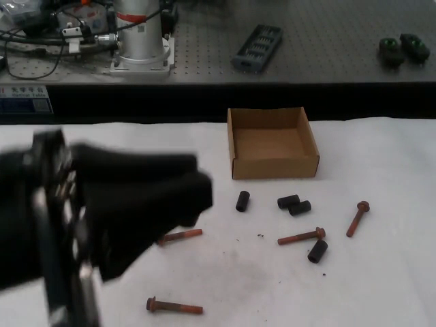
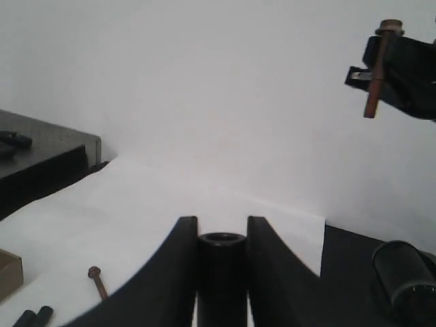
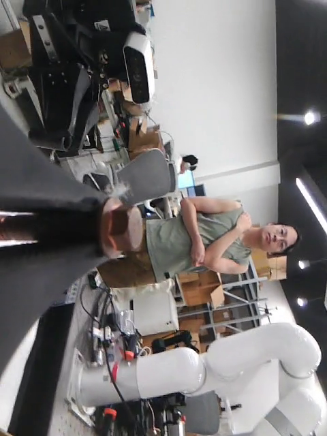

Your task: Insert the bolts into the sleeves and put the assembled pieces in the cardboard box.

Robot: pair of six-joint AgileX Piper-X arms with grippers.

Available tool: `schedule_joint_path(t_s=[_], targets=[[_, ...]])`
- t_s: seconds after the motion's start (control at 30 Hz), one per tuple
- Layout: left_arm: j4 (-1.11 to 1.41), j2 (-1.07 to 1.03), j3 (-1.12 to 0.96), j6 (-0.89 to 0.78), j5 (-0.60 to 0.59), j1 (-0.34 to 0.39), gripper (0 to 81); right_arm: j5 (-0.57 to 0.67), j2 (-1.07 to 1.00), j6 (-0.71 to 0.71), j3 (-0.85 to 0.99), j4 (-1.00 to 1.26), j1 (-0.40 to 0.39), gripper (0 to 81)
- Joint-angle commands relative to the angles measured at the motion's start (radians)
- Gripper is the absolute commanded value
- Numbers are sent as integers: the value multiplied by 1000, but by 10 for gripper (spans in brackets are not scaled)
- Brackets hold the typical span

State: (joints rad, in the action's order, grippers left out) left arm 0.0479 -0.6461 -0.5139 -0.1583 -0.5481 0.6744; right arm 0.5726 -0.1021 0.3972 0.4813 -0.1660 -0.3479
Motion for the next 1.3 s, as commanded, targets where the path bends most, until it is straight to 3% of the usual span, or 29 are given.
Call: schedule_joint_path(t_s=[0.0, 0.27, 0.43, 0.6, 0.93, 1.27], targets=[[180, 73, 130, -75, 16, 4, 6, 71, -49, 14, -1, 49, -4, 54], [301, 99, 293, -141, 20, 4, 6, 261, -241, 112, -1, 282, -4, 54], [349, 99, 312, -119, -1, 4, 6, 293, -326, 137, -1, 405, -42, 54], [358, 99, 312, -90, -83, 4, 6, 284, -434, 134, -1, 494, -188, 54], [342, 99, 336, -82, -123, 4, 6, 120, -663, -70, -1, 563, -545, 54], [334, 99, 354, -94, -134, 4, 6, -18, -732, -148, -1, 683, -653, 54]])
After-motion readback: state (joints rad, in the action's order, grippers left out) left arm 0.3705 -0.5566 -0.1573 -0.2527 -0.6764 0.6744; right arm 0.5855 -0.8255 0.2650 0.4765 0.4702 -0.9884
